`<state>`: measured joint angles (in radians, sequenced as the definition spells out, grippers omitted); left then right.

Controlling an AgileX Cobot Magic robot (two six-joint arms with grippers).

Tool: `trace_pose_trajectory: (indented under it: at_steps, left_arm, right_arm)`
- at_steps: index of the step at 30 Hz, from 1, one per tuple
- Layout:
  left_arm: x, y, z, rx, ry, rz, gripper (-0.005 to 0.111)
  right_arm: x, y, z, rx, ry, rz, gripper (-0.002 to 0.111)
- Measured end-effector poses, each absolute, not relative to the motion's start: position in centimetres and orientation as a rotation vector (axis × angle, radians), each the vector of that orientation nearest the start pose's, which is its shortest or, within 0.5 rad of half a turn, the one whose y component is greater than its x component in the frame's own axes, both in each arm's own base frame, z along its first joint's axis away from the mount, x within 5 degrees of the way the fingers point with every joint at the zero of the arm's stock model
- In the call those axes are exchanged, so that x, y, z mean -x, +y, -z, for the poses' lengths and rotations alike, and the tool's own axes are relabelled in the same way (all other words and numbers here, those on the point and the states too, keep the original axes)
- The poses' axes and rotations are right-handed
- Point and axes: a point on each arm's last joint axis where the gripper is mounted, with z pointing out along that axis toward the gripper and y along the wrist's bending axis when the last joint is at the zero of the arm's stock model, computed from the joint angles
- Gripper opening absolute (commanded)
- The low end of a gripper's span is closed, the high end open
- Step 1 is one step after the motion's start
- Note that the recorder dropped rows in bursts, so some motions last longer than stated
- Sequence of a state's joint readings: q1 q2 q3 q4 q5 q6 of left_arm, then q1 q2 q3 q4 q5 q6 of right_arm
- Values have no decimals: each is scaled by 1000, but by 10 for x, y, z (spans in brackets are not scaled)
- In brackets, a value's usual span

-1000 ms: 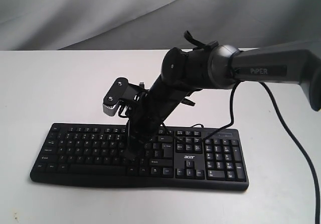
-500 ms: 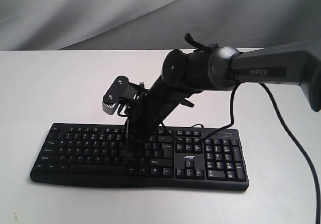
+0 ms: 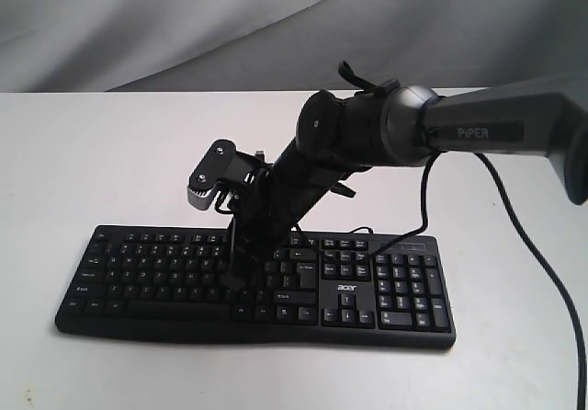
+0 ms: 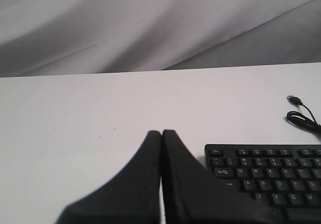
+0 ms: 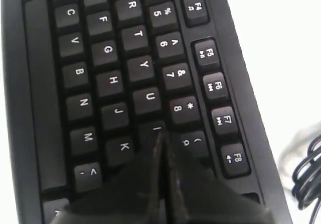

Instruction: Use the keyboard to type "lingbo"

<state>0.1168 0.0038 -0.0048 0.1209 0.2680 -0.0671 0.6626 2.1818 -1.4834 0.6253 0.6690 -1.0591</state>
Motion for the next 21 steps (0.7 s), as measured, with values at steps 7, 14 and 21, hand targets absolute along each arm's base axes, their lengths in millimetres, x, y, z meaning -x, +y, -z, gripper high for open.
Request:
trace_pose_trajectory:
  at_steps: [7,14,21]
  left_arm:
    - [-54,9,-191,82,1749,-150,1]
    - [-54,9,-191,82,1749,-150,1]
    - [-54,9,-191,82,1749,-150,1]
  right_arm:
    - [-330,298,-124,1617,2210,-567,0]
    - [-326,295,-162,1647,2118,-527,0]
    - [-321,273,-250,1507,1978,-441,0]
